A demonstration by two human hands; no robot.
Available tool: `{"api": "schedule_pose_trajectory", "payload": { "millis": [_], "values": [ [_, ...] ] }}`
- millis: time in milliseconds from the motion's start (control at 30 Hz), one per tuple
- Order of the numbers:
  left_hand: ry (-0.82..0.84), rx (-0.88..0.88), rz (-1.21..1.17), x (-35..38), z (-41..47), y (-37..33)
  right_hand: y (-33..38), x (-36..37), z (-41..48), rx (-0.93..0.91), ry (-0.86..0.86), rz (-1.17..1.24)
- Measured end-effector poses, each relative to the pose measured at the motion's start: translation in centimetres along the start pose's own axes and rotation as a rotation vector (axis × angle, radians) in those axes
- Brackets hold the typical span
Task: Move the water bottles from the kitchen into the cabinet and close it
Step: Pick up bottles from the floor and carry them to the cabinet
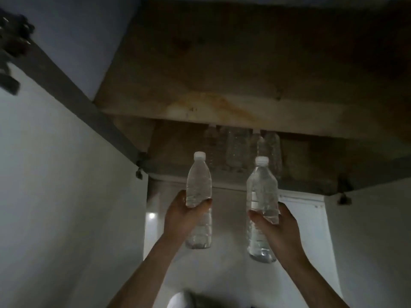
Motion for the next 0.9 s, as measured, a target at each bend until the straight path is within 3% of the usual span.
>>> {"api": "schedule_pose_trajectory", "payload": {
  "millis": [200,333,433,567,900],
  "values": [
    [-0.025,0.175,-0.050,4.9,10.4,4.2,-7.9,3.4,9.8,-0.081,-0.067,0.066],
    [-0.075,0.289,-0.075,6.6,15.1,2.8,-9.1,3.7,14.9,-0.223,-0.085,0.123],
    [-0.074,0.396,-0.105,7.4,17.3,-0.1,-8.3,3.0,17.2,-0.301,-0.078,0.146],
    [-0.069,0.475,0.028,7.7,19.4,-4.2,-5.7,1.2,19.6,-0.374,-0.082,0.160],
    [-0.061,0.430,0.316,8.8,22.8,-7.5,-1.3,0.0,26.5,-0.331,-0.074,-0.159]
  ]
}}
Point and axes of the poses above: each hand's wrist, its own z-axis towards the middle knuckle, its own x-axis out of the palm, y = z × x, the point moved 8 cm from there along z, towards the middle knuckle, and after that the axes turned 4 degrees about z, right-handed, at the moved point
